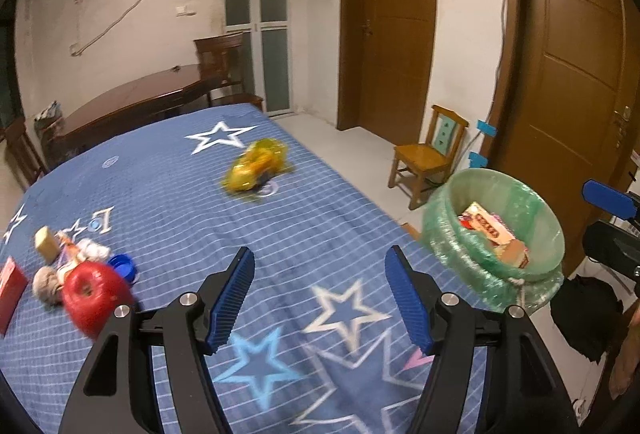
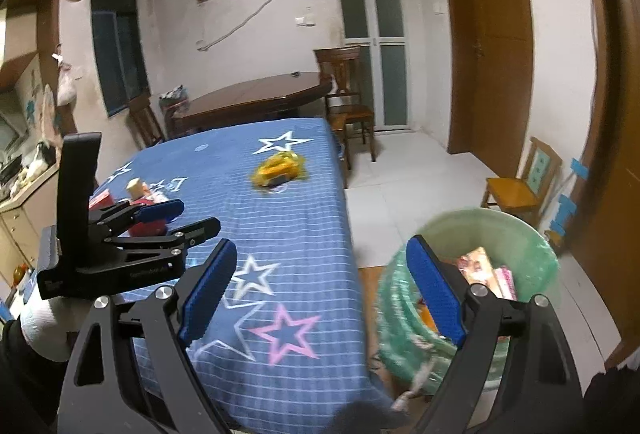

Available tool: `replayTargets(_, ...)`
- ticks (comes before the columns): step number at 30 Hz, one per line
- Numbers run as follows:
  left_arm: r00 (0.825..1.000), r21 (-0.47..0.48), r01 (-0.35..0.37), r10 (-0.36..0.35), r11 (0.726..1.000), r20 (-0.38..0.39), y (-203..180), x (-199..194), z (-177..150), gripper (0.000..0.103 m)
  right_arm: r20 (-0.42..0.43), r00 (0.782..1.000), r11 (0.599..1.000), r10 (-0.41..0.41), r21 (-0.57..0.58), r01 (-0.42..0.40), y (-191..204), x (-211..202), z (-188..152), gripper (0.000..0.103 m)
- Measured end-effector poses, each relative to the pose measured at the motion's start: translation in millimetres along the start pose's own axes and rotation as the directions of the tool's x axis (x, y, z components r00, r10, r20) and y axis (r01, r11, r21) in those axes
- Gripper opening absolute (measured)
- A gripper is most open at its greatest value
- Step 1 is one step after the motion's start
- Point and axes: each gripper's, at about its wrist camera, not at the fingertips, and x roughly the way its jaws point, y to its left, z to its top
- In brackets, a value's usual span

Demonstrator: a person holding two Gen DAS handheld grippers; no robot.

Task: Collect trash
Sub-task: 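Move both open grippers back toward the items on the table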

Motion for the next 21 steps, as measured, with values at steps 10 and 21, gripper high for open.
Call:
replayTargets(10,1.000,-0.084,-0.017,0.016,0.996,-0.015,71.7,-13.9,-15.5,0.069,-0.031,0.998,0.995,0.054,-0.083,-0.057,60.0,19.7,11.0,0.086)
replayTargets(21,0.977,-0.202,-0.203,0.185,0.958,-0.104,282.3,-43.0,-53.9,0.077,-0.110,0.982,0.977,0.154,-0.133,-0.168,107.9,63.2,11.1,0.088)
